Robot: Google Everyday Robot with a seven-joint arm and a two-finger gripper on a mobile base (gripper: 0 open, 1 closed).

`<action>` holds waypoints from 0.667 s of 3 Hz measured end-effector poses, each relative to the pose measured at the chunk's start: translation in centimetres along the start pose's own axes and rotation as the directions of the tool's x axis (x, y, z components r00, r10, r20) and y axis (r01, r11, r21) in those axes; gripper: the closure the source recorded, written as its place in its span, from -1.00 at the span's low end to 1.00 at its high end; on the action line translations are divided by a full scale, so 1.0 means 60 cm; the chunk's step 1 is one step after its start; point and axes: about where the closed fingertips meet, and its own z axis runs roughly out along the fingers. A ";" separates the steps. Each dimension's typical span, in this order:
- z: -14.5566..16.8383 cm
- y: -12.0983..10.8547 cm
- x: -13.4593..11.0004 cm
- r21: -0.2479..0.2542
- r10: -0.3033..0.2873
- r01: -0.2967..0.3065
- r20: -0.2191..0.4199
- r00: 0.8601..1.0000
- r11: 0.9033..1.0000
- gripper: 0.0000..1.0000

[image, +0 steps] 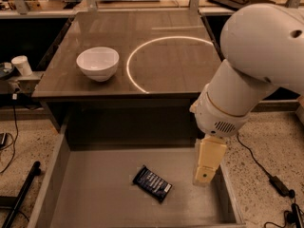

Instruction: Pick rxbar blueberry from top drawer and place on counter

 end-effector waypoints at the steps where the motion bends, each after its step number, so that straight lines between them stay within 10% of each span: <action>1: 0.015 -0.009 -0.007 0.012 -0.007 0.007 -0.005 1.000 1.000 -1.00; 2: 0.024 -0.025 -0.009 0.063 0.008 -0.007 -0.012 1.000 0.998 -1.00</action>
Offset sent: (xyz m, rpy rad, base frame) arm 0.0226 0.0082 -0.0167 -0.0213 -0.0703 -0.0212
